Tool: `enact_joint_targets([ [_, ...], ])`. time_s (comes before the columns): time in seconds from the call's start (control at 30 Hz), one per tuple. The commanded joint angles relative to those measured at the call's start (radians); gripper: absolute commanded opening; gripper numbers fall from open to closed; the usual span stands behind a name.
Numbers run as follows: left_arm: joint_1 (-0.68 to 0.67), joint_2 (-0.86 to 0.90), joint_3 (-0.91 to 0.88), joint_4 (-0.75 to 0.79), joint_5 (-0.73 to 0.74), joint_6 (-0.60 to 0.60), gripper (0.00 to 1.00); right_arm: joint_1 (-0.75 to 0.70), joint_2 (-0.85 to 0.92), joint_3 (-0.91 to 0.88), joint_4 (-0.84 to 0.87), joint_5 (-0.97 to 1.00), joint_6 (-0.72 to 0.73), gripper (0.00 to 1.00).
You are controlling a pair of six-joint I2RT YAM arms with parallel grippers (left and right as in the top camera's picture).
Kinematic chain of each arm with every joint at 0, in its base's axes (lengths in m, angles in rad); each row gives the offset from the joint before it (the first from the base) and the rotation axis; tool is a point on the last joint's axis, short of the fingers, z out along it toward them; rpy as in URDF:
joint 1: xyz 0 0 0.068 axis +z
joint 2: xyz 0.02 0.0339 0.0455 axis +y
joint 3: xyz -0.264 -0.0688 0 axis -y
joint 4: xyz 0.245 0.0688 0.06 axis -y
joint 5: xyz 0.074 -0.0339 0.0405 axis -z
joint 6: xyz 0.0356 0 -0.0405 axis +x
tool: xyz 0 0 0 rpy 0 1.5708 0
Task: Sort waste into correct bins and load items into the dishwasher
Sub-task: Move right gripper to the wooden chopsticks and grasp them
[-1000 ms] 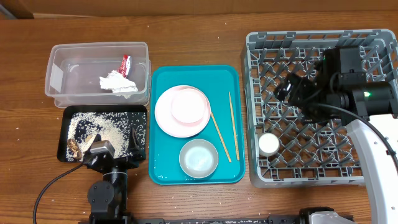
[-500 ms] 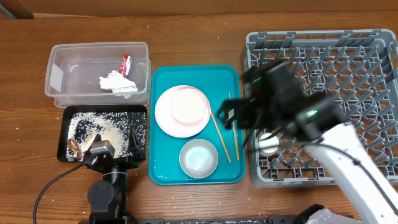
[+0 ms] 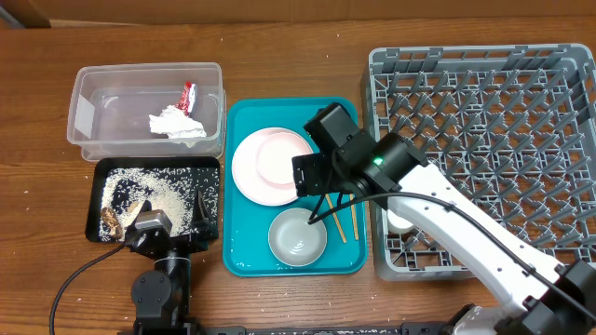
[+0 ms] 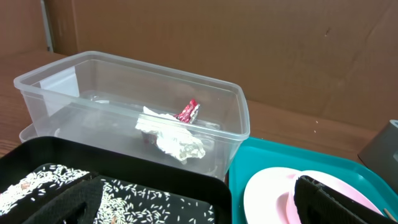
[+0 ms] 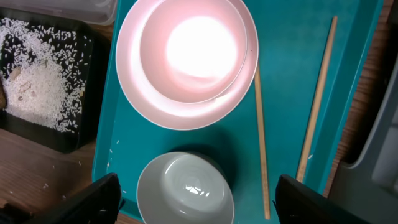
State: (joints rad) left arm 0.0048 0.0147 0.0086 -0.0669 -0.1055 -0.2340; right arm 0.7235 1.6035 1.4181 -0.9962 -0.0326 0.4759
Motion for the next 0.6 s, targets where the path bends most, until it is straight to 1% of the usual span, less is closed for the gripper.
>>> enact_joint_targets([
  [0.0,0.009,-0.01,-0.004,0.001,0.005,-0.01,1.0,0.003,0.015,0.008,0.011,0.033,0.023,0.81],
  [0.07,0.009,-0.01,-0.004,0.001,0.005,-0.01,1.0,0.001,0.032,0.008,0.002,0.04,0.022,0.79],
  [0.1,0.009,-0.01,-0.004,0.001,0.005,-0.01,1.0,0.001,0.044,0.007,-0.006,0.041,0.016,0.77],
  [0.2,0.009,-0.01,-0.004,0.001,0.005,-0.01,1.0,0.001,0.087,0.001,-0.043,0.059,-0.037,0.66],
  [0.23,0.009,-0.01,-0.004,0.001,0.005,-0.01,1.0,0.001,0.107,-0.002,-0.059,0.088,-0.038,0.61],
  [0.33,0.009,-0.01,-0.004,0.001,0.005,-0.01,1.0,0.001,0.18,-0.013,-0.072,0.167,-0.043,0.52],
  [0.37,0.009,-0.01,-0.004,0.001,0.005,-0.01,1.0,0.001,0.207,-0.014,-0.067,0.166,-0.076,0.51],
  [0.57,0.009,-0.01,-0.004,0.001,0.005,-0.01,1.0,0.001,0.31,-0.018,-0.049,0.132,-0.227,0.52],
])
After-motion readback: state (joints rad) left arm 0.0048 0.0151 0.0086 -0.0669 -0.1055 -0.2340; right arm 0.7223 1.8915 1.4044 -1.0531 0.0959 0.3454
